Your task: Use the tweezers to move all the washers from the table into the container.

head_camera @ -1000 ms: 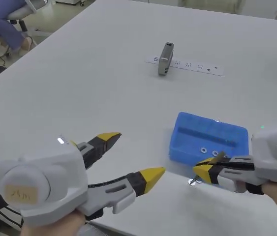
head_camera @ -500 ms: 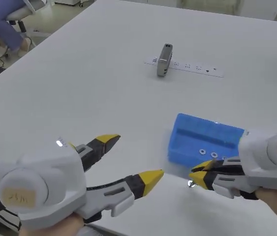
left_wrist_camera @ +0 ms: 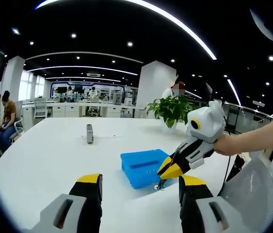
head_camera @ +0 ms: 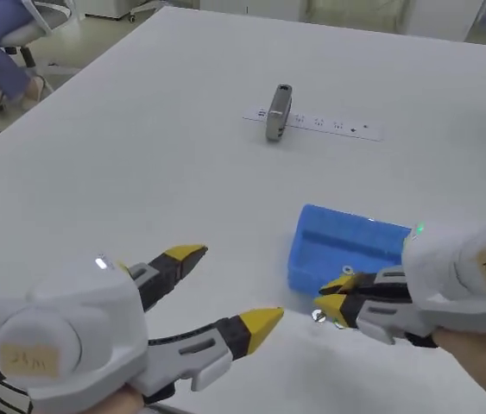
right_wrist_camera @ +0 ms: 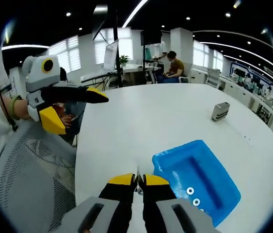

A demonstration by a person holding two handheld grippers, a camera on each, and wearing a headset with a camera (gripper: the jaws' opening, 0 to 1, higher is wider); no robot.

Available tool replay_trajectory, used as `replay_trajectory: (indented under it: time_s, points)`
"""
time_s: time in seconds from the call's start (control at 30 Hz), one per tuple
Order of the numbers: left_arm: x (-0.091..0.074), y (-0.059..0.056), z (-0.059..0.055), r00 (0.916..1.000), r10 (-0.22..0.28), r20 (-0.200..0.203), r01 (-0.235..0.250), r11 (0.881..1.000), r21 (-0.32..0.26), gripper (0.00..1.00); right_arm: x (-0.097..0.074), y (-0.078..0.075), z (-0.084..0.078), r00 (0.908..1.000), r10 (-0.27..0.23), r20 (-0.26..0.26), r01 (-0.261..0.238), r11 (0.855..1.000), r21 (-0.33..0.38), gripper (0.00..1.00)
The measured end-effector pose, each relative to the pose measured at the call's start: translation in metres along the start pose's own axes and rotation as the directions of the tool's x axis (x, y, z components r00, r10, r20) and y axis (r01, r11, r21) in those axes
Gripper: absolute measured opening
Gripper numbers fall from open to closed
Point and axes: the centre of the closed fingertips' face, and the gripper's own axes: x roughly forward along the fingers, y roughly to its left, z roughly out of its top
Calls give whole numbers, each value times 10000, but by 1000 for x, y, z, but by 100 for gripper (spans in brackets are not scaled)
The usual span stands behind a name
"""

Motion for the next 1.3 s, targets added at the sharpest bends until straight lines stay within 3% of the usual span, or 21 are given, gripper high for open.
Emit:
replay_trajectory:
  time_s: [0.13, 0.23, 0.4, 0.53, 0.73, 0.9, 1.13, 1.23, 1.3]
  points:
    - [-1, 2, 1, 10000, 43, 78, -43, 10000, -56, 64, -9, -7, 20, 9984, 133, 552, -153, 9992, 363, 3]
    - [-1, 3, 2, 9999, 81, 122, -81, 10000, -54, 64, -14, -17, 36, 9936, 75, 1125, -193, 9943, 1048, 3]
    - [-2, 4, 2, 9998, 108, 171, -107, 9999, -63, 64, -15, -46, 47, 9910, -365, 1289, 151, 9865, 1633, 3]
    - [-2, 5, 2, 9998, 130, 168, -129, 9999, -52, 64, -6, -72, 38, 9951, -744, 651, 594, 9761, 2088, 3]
    - [-2, 5, 2, 9996, 188, 193, -186, 9998, -102, 63, 14, -89, 20, 9964, -844, -99, 840, 9619, 2600, 3]
    - [-2, 5, 3, 9996, 188, 201, -185, 9997, -143, 63, 26, -90, 5, 9951, -698, -703, 871, 9545, 2853, 3]
    - [-2, 5, 2, 9997, 173, 164, -171, 9997, -148, 63, 30, -91, -6, 9908, -731, -1135, 1035, 9512, 2907, 3]
    - [-2, 5, 2, 9997, 173, 176, -170, 9997, -161, 63, 30, -89, -11, 9860, -850, -1433, 1189, 9615, 2479, 3]
    - [-2, 5, 2, 9997, 171, 169, -168, 9997, -163, 63, 30, -87, -11, 9869, -851, -1370, 1166, 9634, 2415, 3]
